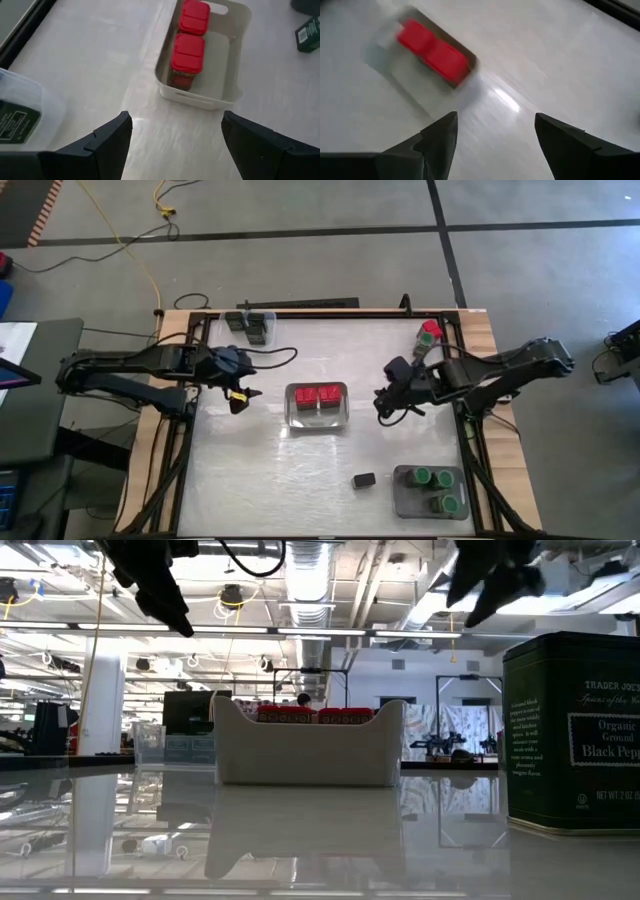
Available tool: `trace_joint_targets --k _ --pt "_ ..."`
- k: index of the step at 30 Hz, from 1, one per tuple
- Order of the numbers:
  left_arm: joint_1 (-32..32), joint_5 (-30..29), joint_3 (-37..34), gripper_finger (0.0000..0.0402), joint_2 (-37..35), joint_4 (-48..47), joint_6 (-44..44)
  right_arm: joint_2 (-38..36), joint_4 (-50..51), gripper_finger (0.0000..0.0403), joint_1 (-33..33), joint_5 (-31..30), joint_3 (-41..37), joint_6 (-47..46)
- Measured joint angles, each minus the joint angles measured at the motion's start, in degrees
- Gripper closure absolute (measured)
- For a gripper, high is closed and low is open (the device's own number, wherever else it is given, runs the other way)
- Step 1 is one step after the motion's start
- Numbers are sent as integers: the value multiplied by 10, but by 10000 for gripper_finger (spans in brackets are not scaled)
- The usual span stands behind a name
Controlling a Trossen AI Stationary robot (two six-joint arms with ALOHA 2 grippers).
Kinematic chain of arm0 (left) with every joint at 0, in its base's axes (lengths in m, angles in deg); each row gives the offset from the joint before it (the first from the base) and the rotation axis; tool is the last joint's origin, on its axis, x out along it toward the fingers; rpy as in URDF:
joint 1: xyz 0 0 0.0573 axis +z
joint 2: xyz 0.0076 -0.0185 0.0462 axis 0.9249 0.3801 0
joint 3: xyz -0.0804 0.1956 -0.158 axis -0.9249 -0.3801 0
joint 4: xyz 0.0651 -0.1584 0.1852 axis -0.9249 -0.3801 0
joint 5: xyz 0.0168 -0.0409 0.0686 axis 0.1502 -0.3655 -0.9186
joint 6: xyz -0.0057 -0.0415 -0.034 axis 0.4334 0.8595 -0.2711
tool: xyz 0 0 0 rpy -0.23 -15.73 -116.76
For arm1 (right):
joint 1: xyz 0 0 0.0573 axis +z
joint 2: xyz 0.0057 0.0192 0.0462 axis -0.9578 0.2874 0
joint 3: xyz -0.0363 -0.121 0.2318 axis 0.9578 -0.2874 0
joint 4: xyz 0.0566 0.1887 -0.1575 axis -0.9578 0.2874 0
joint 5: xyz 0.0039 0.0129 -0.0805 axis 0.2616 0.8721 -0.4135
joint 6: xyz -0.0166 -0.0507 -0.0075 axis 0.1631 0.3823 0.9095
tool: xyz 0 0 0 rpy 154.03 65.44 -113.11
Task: Sort spices by type
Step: Put the black seasoning can into the transparent bin
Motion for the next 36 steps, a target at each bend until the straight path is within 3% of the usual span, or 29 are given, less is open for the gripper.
trace_joint_targets --k 3,7,12,17,27,36 --pt "-25 -16 4 107 13 0 20 14 92 113 10 5 30 -33" --pt "-88 -68 30 107 60 -1 72 11 155 113 18 70 32 -81" --pt "-156 -134 91 107 147 1 127 -2 171 113 55 84 6 -68" --pt "-202 -155 177 107 250 2 189 -38 167 113 110 88 -33 -73" --pt "-253 -160 446 107 496 0 218 -85 165 113 210 86 -106 -154" --pt "-249 -148 707 107 699 -6 233 -79 147 113 262 85 -116 -162"
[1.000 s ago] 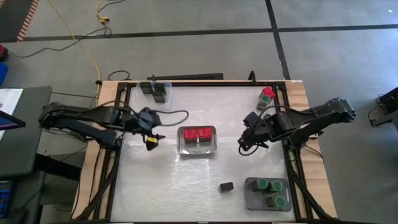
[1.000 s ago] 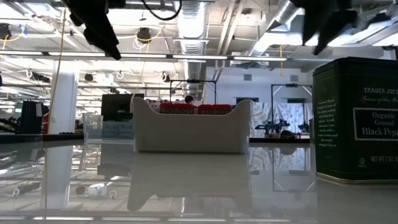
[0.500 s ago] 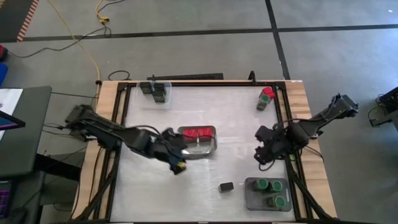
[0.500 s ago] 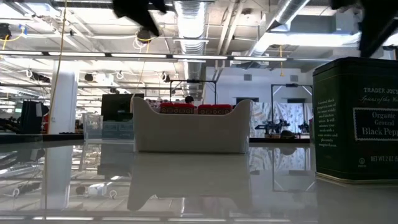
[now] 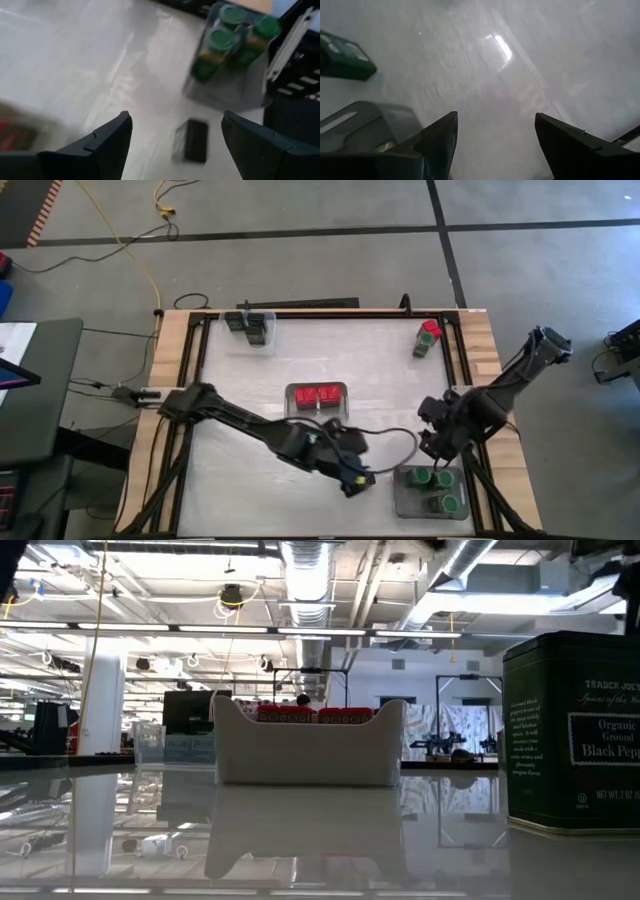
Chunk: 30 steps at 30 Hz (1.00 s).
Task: Sort spices by type
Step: Put the black seasoning can into the transparent bin
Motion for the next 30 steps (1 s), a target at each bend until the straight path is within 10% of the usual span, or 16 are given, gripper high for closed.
trace_joint_targets --k 5,30 --pt "-4 2 96 107 84 2 -80 0 -8 113 18 0 0 0" --pt "-33 28 54 107 123 10 -96 0 -12 113 32 -19 0 -1"
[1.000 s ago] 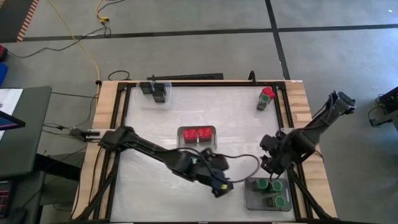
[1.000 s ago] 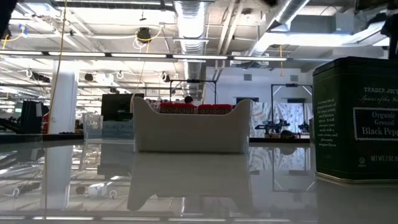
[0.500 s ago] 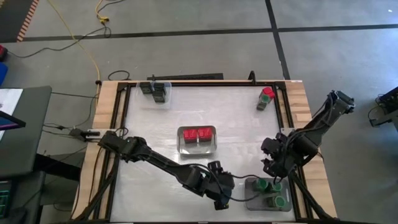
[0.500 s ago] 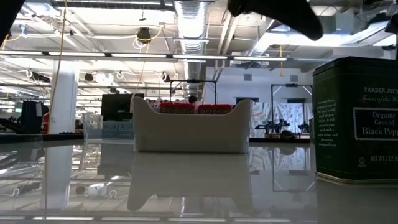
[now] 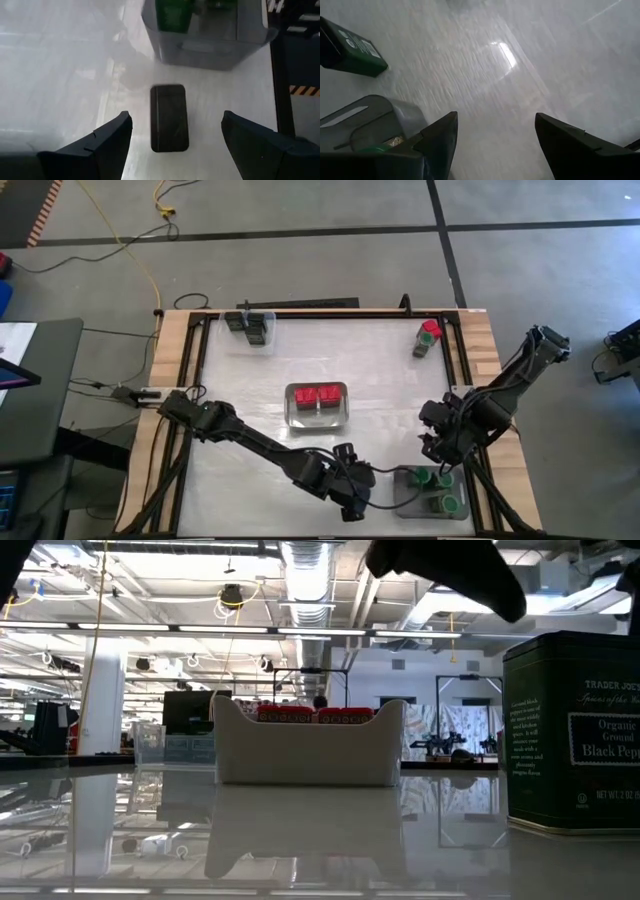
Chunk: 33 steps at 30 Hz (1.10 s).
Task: Sort spices by type
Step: Put the black seasoning can into the transparent bin
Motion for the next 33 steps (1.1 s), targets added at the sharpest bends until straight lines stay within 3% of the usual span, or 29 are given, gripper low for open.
trace_joint_targets --k 6,17,24,33 --pt "2 24 -39 107 2 33 3 0 -3 113 -1 0 0 0" --pt "13 22 -42 107 2 56 -15 0 -3 113 -2 0 0 3" --pt "15 35 -83 129 3 122 4 0 -3 113 -2 0 0 4" --pt "17 33 -84 146 3 113 8 0 -3 113 -2 0 0 7"
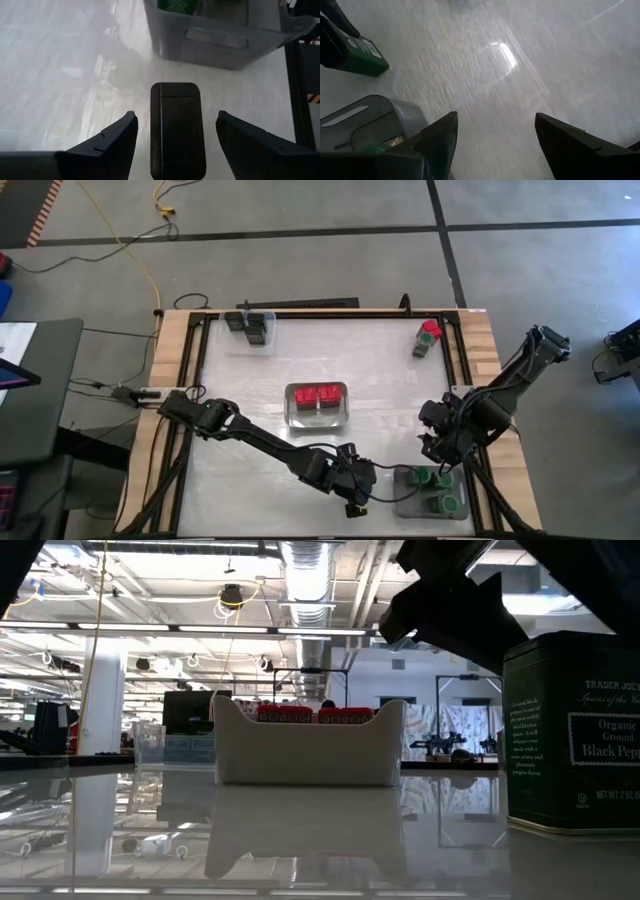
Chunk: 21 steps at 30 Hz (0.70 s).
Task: Sort spices by type
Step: Put the black seasoning can into the transparent bin
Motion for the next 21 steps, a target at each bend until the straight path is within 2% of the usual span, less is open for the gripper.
trace_joint_targets --k 12,21 --pt "1 0 0 171 0 -14 4 0 0 113 0 0 0 11" --pt "2 0 0 209 0 -15 -1 0 0 113 0 0 0 13"
